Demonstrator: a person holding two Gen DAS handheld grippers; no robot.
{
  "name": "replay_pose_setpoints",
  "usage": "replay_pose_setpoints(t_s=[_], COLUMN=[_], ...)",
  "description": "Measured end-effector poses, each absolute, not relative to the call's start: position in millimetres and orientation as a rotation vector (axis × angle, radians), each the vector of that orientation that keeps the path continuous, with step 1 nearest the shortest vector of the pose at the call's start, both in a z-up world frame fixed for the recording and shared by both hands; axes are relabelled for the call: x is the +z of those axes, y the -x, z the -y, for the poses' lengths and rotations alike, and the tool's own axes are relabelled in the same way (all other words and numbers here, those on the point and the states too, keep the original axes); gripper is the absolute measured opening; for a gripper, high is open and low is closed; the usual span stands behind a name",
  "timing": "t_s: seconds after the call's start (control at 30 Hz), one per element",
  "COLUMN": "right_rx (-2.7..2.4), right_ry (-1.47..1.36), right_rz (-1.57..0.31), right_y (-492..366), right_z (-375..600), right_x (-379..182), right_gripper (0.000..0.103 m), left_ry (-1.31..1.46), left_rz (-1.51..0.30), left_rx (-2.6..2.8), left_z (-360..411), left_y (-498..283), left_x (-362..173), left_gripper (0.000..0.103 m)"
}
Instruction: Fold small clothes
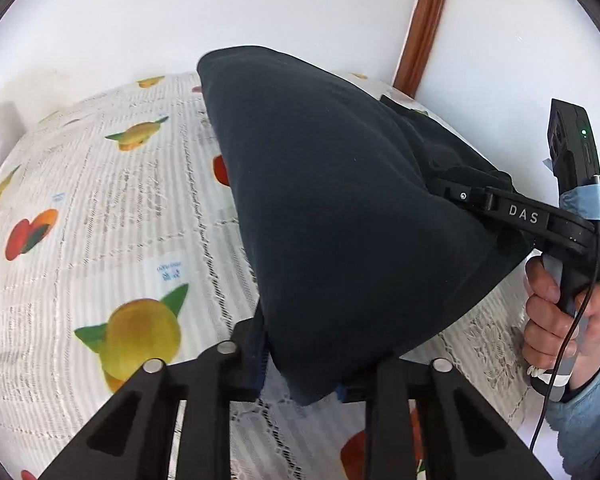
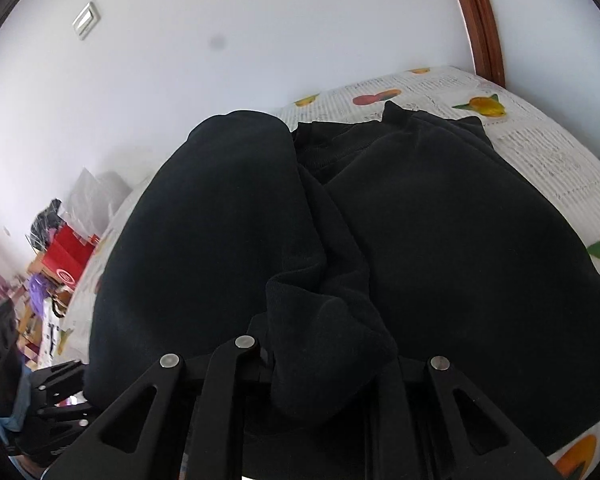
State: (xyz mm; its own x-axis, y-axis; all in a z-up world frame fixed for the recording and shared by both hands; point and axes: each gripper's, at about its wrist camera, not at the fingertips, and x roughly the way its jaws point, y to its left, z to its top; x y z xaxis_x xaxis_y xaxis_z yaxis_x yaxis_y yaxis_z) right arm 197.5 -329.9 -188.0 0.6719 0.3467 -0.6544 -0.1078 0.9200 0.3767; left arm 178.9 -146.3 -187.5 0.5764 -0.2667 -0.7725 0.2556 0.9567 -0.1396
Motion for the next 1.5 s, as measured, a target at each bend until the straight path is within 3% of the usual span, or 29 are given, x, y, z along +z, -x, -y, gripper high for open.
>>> replay_pose_setpoints(t_s=[0.53, 0.7, 0.77, 0.8, 0.87, 1.03, 1.1, 1.13, 1.17, 1.2, 1.5], right_rx=[0.523, 0.588, 0.579, 0.575, 0.573, 0.513, 0.496, 0.486, 0.486, 0.499, 0.483], right_ry=[-0.226, -0.148, -0.132, -0.133, -0.164, -0.279, -0.306, -0.306, -0.294, -0.272, -0.288], right_rz=[-0.873, -0.814, -0.797, -0.789, -0.781, -0.856, -0.877, -0.87, -0.871, -0.874, -0.561], right_y=[-256, -226, -216, -214, -216, -245, -253, -255, -256, -257, -210], right_z=[192, 181, 187, 190, 193, 190, 184, 181, 176, 170, 219], right_x=[-180, -162, -159, -157, -153, -169, -176, -177, -176, -174, -93], right_gripper=[0.017, 0.029, 0.037, 0.04, 0.055, 0.06, 0.057, 0.048, 0.024, 0.014, 0.008], left_ry=[0.195, 0.242, 0.214, 0.196, 0.17, 0.108, 0.085, 0.08, 0.069, 0.055, 0.054], left_rz=[-0.912, -0.922, -0.915, -0.908, -0.881, -0.902, -0.917, -0.907, -0.901, -0.896, -0.889], left_rx=[-0.106, -0.157, -0.168, -0.163, -0.192, -0.221, -0.204, -0.197, -0.189, -0.184, -0.158], left_z=[-13, -38, -40, -38, -37, -17, -12, -9, -7, -5, -8], left_y=[-168, -160, -155, -153, -160, -176, -182, -182, -182, -182, -181], left_x=[-189, -195, -196, -194, -193, -197, -202, -203, -203, -204, -203], left_gripper=[0.017, 0.021, 0.029, 0.041, 0.064, 0.066, 0.066, 0.068, 0.068, 0.069, 0.07])
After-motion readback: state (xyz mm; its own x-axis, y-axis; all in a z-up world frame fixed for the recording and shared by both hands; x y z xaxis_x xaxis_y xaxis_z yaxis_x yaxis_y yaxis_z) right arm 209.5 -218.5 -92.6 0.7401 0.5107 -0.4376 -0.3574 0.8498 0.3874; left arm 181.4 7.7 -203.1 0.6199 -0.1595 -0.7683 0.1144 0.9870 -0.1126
